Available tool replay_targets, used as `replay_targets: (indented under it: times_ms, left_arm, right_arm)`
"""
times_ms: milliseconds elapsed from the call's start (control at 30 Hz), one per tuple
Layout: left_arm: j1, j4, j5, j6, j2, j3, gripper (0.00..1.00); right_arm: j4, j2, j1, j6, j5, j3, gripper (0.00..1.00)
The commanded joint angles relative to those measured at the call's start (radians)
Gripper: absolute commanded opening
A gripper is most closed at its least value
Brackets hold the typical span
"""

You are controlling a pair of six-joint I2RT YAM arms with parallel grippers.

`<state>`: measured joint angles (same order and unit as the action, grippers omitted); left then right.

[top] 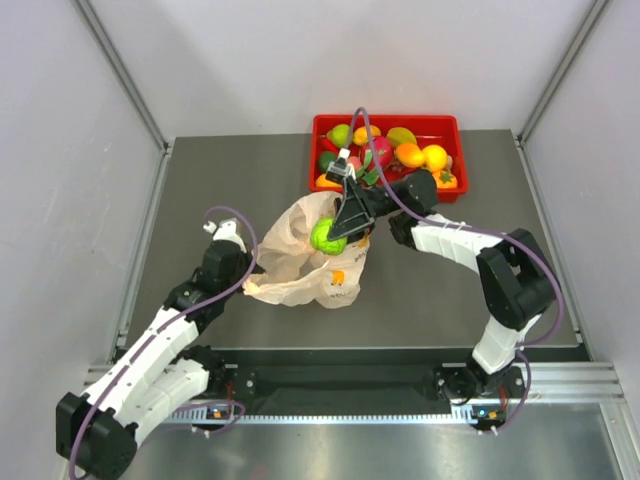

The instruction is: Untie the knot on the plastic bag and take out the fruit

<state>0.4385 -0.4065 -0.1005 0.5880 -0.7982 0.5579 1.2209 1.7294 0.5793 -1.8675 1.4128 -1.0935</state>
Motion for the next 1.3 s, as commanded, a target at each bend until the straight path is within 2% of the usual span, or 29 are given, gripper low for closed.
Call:
replay_targets:
  times_ms: [0, 200, 567, 767, 967, 1267]
  left_arm:
    - [-0.012, -0.021, -0.086, -0.020, 0.007, 0.042, 0.00]
    - [-0.044, -0.048, -0.108, -0.020, -0.035, 0.054, 0.00]
    - [-0.142, -0.133, -0.165, -0.093, -0.003, 0.149, 0.00]
    - [-0.150, -0.186, -0.203, -0.123, 0.005, 0.338, 0.00]
    - [-0.150, -0.259, -0.147, -0.168, -0.110, 0.554, 0.00]
    - [-0.150, -0.296, -0.096, -0.152, -0.160, 0.591, 0.00]
  right_arm:
    - [0.454, -0.037, -0.013, -0.099, 0.031, -0.077, 0.17]
    - [0.450, -0.093, -0.076, -0.130, 0.035, -0.121, 0.19]
    - [0.401, -0.137, -0.291, -0.047, 0.044, -0.008, 0.21]
    - [0.420, -0.041, -0.311, -0.044, 0.063, 0.004, 0.19]
    - [0.427, 0.033, -0.309, -0.025, 0.054, 0.032, 0.23]
    - [0.410, 0.073, -0.311, -0.021, 0.064, 0.012, 0.18]
